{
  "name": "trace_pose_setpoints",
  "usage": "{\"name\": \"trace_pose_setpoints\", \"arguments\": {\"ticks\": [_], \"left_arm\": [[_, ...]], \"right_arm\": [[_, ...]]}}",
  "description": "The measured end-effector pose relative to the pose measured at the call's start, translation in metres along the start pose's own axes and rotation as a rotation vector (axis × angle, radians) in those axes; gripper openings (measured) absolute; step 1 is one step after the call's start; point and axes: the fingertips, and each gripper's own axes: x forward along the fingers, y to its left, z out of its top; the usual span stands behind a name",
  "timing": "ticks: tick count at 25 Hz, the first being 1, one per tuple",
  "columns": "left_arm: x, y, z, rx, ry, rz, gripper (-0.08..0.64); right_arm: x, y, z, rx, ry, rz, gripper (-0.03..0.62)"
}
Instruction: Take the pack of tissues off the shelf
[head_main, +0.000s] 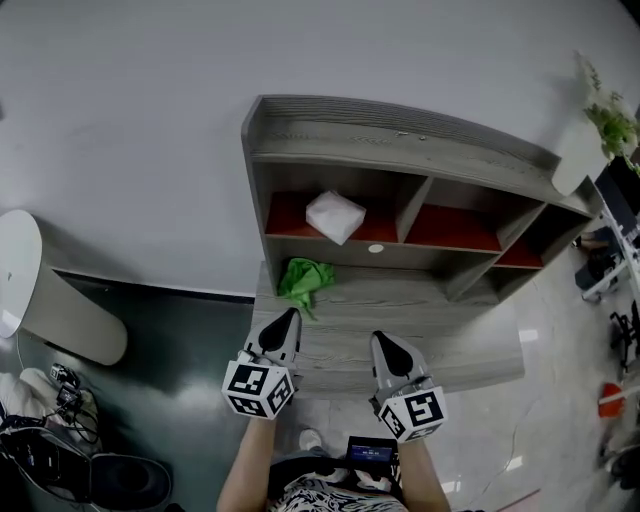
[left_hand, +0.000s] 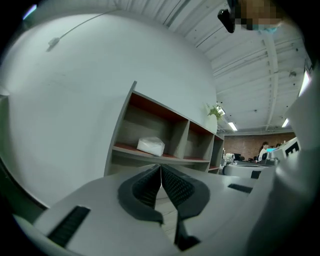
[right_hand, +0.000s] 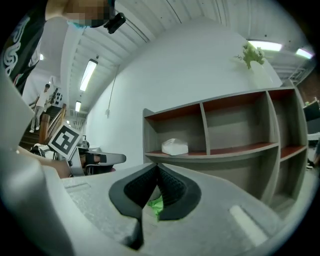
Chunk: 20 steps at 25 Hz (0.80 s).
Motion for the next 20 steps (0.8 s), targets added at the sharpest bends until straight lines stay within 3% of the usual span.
{"name": "trace_pose_setpoints", "arguments": {"ticks": [6, 9, 13, 20], "left_arm": [[0.008, -0.002, 0.008, -0.152, -0.044, -0.119, 0.008], [0.013, -0.002, 0.004, -0.099, -0.009, -0.114, 0.008], [0.024, 0.002, 0.003, -0.039, 0.015, -0.078, 0.006], [0.048, 0.019, 0.015, 0.038, -0.004, -0.032, 0.006]], "right_arm": [[0.004, -0.008, 0.010, 0.065, -0.070, 0.000, 0.006], [0.010, -0.015, 0.008, 0.074, -0.037, -0.040, 0.006], [0.022, -0.025, 0.009, -0.004, -0.008, -0.098, 0.006], [0.048, -0.035, 0.011, 0.011, -0.025, -0.085, 0.006]]}}
